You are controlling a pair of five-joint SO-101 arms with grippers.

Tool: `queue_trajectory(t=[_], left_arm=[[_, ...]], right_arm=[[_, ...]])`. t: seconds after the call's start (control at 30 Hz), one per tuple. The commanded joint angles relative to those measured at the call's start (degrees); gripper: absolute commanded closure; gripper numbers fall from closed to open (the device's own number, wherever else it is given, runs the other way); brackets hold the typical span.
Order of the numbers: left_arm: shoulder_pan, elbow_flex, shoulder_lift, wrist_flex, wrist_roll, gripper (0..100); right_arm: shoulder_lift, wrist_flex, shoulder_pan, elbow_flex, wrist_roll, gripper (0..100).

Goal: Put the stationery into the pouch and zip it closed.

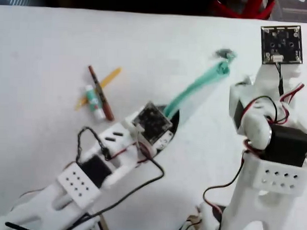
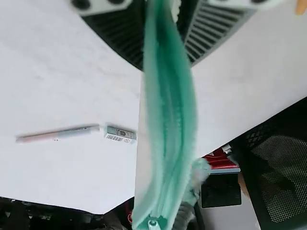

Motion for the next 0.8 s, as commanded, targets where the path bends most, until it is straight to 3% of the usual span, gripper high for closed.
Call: queue_trajectory(t=[0.0, 0.23, 0.4, 0.57, 0.77], left_arm=[[-0.3, -0.2, -0.6, -1.8, 0.6, 98], [-0.3, 0.0, -0.6, -1.8, 0.6, 98], [-0.3, 1.1, -0.6, -2.2, 0.6, 98], [-0.2, 1.9, -0.6, -2.3, 0.5, 98], [-0.2, 2.0, -0.6, -2.4, 0.4, 98]], right_arm=[[-1.5, -0.1, -0.2, -1.8, 0.0, 75.8], [1.2, -3.6, -0.1, -1.3, -0.4, 75.8], [5.3, -4.7, -0.4, -7.0, -12.8, 75.6], [16.7, 3.1, -5.1, -22.3, -16.6, 75.5], [32.0, 11.1, -6.5, -43.3, -34.4, 75.5]])
